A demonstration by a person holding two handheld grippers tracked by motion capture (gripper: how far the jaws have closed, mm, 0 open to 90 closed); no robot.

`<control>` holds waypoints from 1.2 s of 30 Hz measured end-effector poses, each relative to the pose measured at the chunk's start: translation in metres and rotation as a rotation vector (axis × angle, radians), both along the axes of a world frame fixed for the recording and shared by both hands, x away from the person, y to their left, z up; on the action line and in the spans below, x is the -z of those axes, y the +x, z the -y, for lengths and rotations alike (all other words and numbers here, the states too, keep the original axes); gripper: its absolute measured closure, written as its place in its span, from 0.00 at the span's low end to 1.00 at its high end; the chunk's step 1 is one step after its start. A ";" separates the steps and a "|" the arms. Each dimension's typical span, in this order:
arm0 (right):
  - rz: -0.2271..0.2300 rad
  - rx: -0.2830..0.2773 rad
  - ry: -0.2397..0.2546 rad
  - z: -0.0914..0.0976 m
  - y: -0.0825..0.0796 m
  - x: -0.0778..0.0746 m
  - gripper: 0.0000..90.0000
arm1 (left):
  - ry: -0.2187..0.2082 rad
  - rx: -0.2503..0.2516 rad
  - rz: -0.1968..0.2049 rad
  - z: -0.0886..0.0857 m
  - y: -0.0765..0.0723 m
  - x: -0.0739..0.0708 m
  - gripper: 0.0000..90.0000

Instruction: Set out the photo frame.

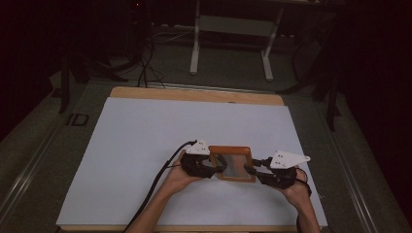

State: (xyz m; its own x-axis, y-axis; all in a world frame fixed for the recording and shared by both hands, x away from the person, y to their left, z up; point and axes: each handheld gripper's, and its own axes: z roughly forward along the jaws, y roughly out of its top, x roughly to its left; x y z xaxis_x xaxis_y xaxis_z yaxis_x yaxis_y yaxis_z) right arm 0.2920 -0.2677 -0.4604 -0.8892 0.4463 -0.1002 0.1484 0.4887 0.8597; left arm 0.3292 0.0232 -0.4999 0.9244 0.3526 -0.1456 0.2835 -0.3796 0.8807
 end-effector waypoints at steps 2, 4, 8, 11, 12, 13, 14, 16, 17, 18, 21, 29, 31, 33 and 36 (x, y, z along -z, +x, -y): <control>0.000 0.000 0.000 0.000 0.000 0.000 0.76 | 0.006 -0.001 0.002 0.000 -0.001 -0.001 0.61; 0.000 0.001 -0.004 0.000 0.000 0.000 0.76 | 0.005 -0.003 0.002 0.000 -0.001 -0.001 0.61; 0.007 0.015 -0.012 -0.001 0.001 0.000 0.74 | -0.001 -0.003 -0.002 -0.001 -0.001 -0.001 0.63; 0.007 0.019 -0.015 0.000 0.001 0.001 0.73 | 0.000 -0.008 -0.005 0.000 -0.002 -0.001 0.64; 0.006 0.021 -0.014 0.000 0.002 0.001 0.73 | 0.001 -0.009 -0.009 0.000 -0.002 -0.002 0.64; 0.004 0.023 -0.011 0.000 0.002 0.001 0.73 | 0.004 -0.010 -0.010 0.000 -0.002 -0.002 0.64; 0.004 0.025 -0.010 0.000 0.002 0.001 0.73 | 0.006 -0.012 -0.011 0.000 -0.002 -0.003 0.64; 0.003 0.026 -0.010 0.000 0.002 0.001 0.73 | 0.009 -0.015 -0.011 0.000 -0.002 -0.003 0.65; 0.001 0.026 -0.009 -0.001 0.002 0.001 0.73 | 0.012 -0.017 -0.011 0.000 -0.003 -0.003 0.65; 0.001 0.026 -0.008 -0.001 0.003 0.001 0.73 | 0.013 -0.020 -0.010 0.000 -0.003 -0.003 0.65; -0.006 0.026 -0.005 -0.002 0.003 0.002 0.72 | 0.012 -0.031 -0.006 -0.002 -0.005 -0.004 0.65; -0.009 0.021 0.000 -0.009 0.006 0.003 0.71 | 0.016 -0.061 -0.008 -0.009 -0.010 -0.006 0.65; -0.008 0.013 0.001 -0.011 0.005 0.003 0.71 | 0.021 -0.067 -0.002 -0.011 -0.012 -0.007 0.65; -0.009 0.008 0.003 -0.012 0.005 0.003 0.71 | 0.023 -0.073 -0.001 -0.012 -0.014 -0.008 0.65; -0.009 0.003 0.004 -0.015 0.005 0.002 0.71 | 0.029 -0.078 -0.003 -0.016 -0.016 -0.010 0.65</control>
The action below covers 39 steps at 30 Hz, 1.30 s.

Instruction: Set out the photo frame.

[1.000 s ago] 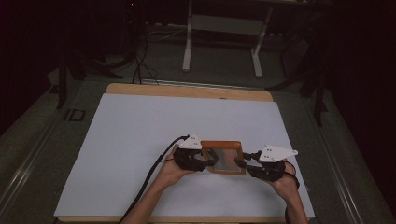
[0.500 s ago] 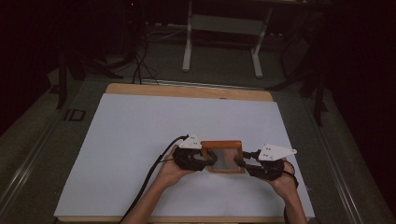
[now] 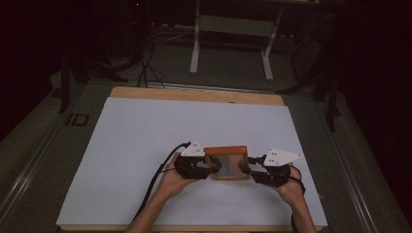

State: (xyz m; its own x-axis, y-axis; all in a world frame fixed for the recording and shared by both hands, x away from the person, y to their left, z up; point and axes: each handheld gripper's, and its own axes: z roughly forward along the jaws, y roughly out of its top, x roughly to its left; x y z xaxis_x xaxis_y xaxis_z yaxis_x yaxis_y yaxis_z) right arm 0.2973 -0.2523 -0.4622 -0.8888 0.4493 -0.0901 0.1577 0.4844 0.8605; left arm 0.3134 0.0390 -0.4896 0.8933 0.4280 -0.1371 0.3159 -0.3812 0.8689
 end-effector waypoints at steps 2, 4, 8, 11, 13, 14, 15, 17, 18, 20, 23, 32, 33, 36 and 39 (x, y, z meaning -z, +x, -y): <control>0.002 -0.004 0.001 -0.003 0.000 -0.001 0.71 | -0.001 -0.008 0.000 -0.002 -0.002 -0.001 0.65; 0.000 -0.007 0.007 -0.005 0.000 -0.001 0.71 | 0.000 -0.010 -0.005 -0.006 -0.003 -0.003 0.65; 0.002 -0.013 0.016 -0.011 0.001 -0.003 0.71 | 0.005 -0.022 -0.016 -0.011 -0.003 -0.007 0.65; 0.002 -0.018 0.025 -0.014 0.001 -0.005 0.71 | 0.017 -0.027 -0.016 -0.014 -0.005 -0.012 0.65; -0.002 -0.019 0.028 -0.016 0.001 -0.006 0.70 | 0.026 -0.032 -0.018 -0.016 -0.006 -0.014 0.65; -0.005 -0.018 0.029 -0.018 0.000 -0.006 0.70 | 0.026 -0.034 -0.022 -0.017 -0.007 -0.015 0.65; -0.005 -0.019 0.029 -0.019 0.000 -0.007 0.70 | 0.029 -0.032 -0.028 -0.019 -0.008 -0.016 0.65; -0.010 -0.021 0.030 -0.022 -0.001 -0.008 0.70 | 0.034 -0.034 -0.035 -0.021 -0.010 -0.019 0.65; -0.012 -0.023 0.031 -0.023 -0.002 -0.009 0.70 | 0.041 -0.033 -0.032 -0.023 -0.010 -0.020 0.65; -0.016 -0.025 0.031 -0.026 -0.002 -0.010 0.70 | 0.052 -0.036 -0.033 -0.026 -0.012 -0.023 0.65; -0.021 -0.023 0.032 -0.032 -0.003 -0.011 0.70 | 0.063 -0.044 -0.038 -0.030 -0.013 -0.026 0.65; -0.129 -0.020 0.081 -0.045 0.003 0.002 0.70 | 0.072 -0.054 -0.108 -0.046 -0.011 -0.020 0.65; -0.144 -0.018 0.084 -0.047 0.004 0.004 0.70 | 0.070 -0.060 -0.114 -0.049 -0.010 -0.018 0.65; -0.185 -0.005 0.084 -0.057 0.010 0.015 0.69 | 0.062 -0.092 -0.124 -0.056 -0.007 -0.010 0.63; -0.225 0.008 0.090 -0.060 0.015 0.023 0.70 | 0.022 -0.118 -0.124 -0.057 -0.003 -0.006 0.62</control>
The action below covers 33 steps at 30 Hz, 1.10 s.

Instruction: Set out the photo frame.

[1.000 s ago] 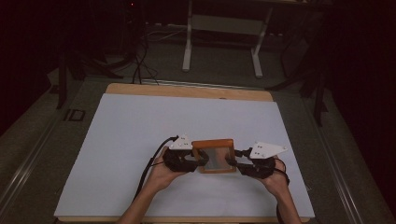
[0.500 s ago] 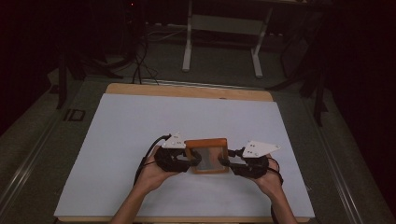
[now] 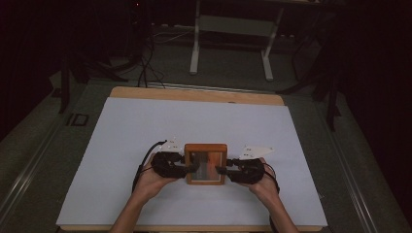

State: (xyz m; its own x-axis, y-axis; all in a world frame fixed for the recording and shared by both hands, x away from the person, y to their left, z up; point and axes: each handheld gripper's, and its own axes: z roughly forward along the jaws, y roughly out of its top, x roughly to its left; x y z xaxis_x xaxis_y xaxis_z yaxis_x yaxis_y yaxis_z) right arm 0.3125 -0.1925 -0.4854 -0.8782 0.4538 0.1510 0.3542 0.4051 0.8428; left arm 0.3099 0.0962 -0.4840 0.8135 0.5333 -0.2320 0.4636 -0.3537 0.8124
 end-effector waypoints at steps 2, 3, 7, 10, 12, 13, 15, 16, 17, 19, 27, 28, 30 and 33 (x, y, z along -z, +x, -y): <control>-0.015 0.008 -0.008 0.001 0.003 0.004 0.69 | -0.008 -0.015 0.011 0.004 0.001 0.002 0.62; -0.026 0.012 -0.001 0.003 0.005 0.006 0.69 | -0.007 -0.022 0.011 0.005 0.003 0.002 0.61; -0.055 0.029 0.034 0.005 0.011 0.010 0.68 | -0.015 -0.047 -0.013 0.004 0.007 0.004 0.60; -0.065 0.049 0.045 0.003 0.015 0.014 0.66 | 0.006 -0.066 -0.016 0.004 0.008 0.005 0.60; -0.079 0.060 0.046 0.002 0.017 0.016 0.66 | -0.006 -0.070 -0.019 0.004 0.010 0.007 0.60; -0.085 0.063 0.041 0.002 0.017 0.016 0.66 | -0.009 -0.069 -0.017 0.004 0.010 0.008 0.60; -0.076 0.062 0.027 0.002 0.016 0.016 0.66 | -0.005 -0.069 -0.009 0.004 0.010 0.008 0.60; -0.073 0.063 0.023 0.001 0.015 0.016 0.66 | -0.001 -0.069 -0.006 0.004 0.010 0.008 0.59; -0.071 0.063 0.020 0.001 0.015 0.016 0.66 | 0.000 -0.068 -0.005 0.004 0.010 0.008 0.59; -0.073 0.061 0.025 0.001 0.015 0.016 0.67 | 0.000 -0.068 -0.005 0.003 0.010 0.008 0.59; -0.076 0.038 0.013 0.002 0.012 0.017 0.70 | -0.005 -0.069 -0.003 0.000 0.012 0.009 0.57; -0.078 0.036 0.013 0.002 0.012 0.018 0.70 | -0.003 -0.069 -0.002 0.000 0.011 0.009 0.57; -0.079 0.030 0.008 0.003 0.013 0.018 0.70 | 0.003 -0.066 -0.007 0.001 0.011 0.009 0.58; -0.083 0.021 0.015 0.004 0.013 0.019 0.59 | -0.009 -0.064 -0.030 -0.002 0.010 0.010 0.52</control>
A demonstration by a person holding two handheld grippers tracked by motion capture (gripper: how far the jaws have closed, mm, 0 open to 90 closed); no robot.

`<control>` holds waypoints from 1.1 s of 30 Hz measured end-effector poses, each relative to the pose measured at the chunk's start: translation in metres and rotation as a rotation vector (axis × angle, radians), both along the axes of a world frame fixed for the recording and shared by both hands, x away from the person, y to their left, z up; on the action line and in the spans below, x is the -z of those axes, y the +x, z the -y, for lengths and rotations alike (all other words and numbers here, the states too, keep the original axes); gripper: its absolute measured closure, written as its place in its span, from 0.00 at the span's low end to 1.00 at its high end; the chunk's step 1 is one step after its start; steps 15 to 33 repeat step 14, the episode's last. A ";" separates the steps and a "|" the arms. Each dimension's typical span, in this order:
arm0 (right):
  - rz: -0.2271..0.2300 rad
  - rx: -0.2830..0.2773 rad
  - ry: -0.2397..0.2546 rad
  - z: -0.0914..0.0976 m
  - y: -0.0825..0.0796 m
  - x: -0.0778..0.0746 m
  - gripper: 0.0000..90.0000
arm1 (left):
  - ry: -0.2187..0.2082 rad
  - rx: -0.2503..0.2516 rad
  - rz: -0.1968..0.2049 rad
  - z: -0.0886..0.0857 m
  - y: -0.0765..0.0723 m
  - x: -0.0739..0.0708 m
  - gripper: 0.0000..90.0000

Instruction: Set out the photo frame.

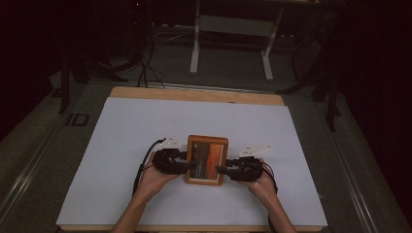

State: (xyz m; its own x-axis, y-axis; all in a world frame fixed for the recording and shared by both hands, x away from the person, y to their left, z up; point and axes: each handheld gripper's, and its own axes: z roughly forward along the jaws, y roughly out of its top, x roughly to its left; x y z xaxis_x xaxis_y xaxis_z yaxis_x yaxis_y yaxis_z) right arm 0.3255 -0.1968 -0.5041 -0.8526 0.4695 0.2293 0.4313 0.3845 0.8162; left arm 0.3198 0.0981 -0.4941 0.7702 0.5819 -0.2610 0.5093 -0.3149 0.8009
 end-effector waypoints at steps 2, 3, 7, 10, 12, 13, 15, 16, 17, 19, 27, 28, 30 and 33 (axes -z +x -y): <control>-0.005 -0.004 0.004 0.001 0.000 -0.001 0.53 | -0.009 0.006 -0.001 -0.004 -0.002 -0.001 0.49; -0.003 -0.002 0.003 0.001 0.000 -0.002 0.50 | -0.011 0.005 0.000 -0.006 -0.003 -0.002 0.48; 0.017 0.008 0.015 0.008 0.000 -0.008 0.46 | -0.033 -0.015 0.001 -0.020 -0.008 -0.007 0.47; 0.046 0.017 0.030 0.020 -0.002 -0.016 0.45 | -0.031 -0.040 0.018 -0.036 -0.014 -0.009 0.48; 0.062 0.033 0.048 0.032 -0.003 -0.022 0.44 | -0.012 -0.078 0.034 -0.048 -0.017 -0.008 0.48; 0.064 0.052 0.055 0.038 -0.003 -0.024 0.43 | -0.012 -0.102 0.032 -0.054 -0.018 -0.007 0.48; 0.065 0.074 0.058 0.045 -0.002 -0.025 0.43 | -0.007 -0.133 0.033 -0.060 -0.019 -0.005 0.48; 0.065 0.074 0.058 0.045 -0.002 -0.025 0.43 | -0.007 -0.133 0.033 -0.060 -0.019 -0.005 0.48; 0.065 0.074 0.058 0.045 -0.002 -0.025 0.43 | -0.007 -0.133 0.033 -0.060 -0.019 -0.005 0.48; 0.065 0.074 0.058 0.045 -0.002 -0.025 0.43 | -0.007 -0.133 0.033 -0.060 -0.019 -0.005 0.48; 0.065 0.074 0.058 0.045 -0.002 -0.025 0.43 | -0.007 -0.133 0.033 -0.060 -0.019 -0.005 0.48; 0.065 0.074 0.058 0.045 -0.002 -0.025 0.43 | -0.007 -0.133 0.033 -0.060 -0.019 -0.005 0.48; 0.065 0.074 0.058 0.045 -0.002 -0.025 0.43 | -0.007 -0.133 0.033 -0.060 -0.019 -0.005 0.48; 0.065 0.074 0.058 0.045 -0.002 -0.025 0.43 | -0.007 -0.133 0.033 -0.060 -0.019 -0.005 0.48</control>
